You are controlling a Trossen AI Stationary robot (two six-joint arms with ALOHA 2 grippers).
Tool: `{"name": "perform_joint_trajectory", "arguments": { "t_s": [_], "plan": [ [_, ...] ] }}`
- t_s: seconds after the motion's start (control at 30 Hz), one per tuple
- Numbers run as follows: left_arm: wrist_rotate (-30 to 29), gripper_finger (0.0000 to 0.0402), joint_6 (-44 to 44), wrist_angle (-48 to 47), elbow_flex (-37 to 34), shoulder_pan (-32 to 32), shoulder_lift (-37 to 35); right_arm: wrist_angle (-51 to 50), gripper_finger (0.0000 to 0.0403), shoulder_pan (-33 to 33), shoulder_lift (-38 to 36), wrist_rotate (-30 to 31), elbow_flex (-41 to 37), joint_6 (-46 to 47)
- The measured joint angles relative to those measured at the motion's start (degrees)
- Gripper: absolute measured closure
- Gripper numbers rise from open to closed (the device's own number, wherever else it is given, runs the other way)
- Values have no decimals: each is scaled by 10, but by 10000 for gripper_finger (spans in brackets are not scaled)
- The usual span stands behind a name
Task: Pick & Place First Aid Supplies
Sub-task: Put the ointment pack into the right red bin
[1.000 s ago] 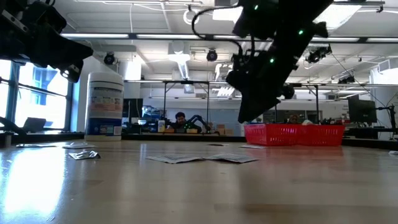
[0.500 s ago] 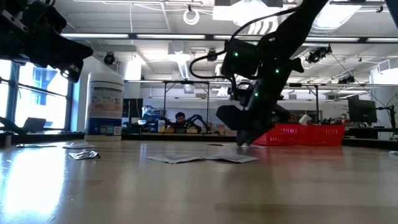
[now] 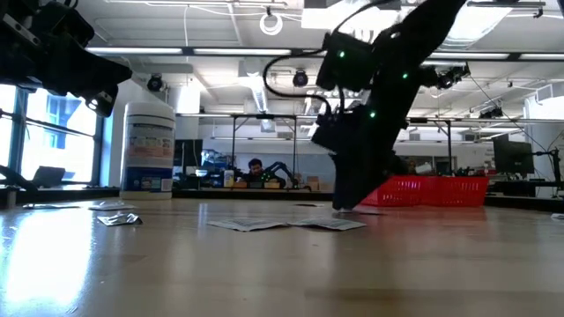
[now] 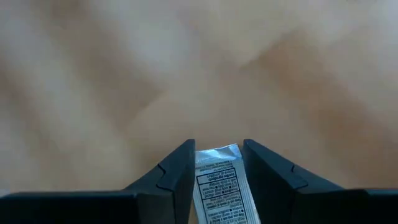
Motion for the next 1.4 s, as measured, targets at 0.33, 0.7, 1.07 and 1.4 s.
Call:
{"name": "perform_joint_trajectory", "arguments": {
  "t_s": [0.33, 0.7, 1.07, 1.4],
  "plan": [
    [0, 401, 0, 0, 0, 0, 0, 0, 275, 54, -67, 35, 0, -98],
    [0, 401, 0, 0, 0, 0, 0, 0, 275, 64, -42, 9, 0, -211],
    [0, 401, 0, 0, 0, 0, 0, 2, 275, 52, -3, -21, 1, -238],
    [0, 401, 0, 0, 0, 0, 0, -1, 275, 53, 17, -27, 4, -248]
  ]
}}
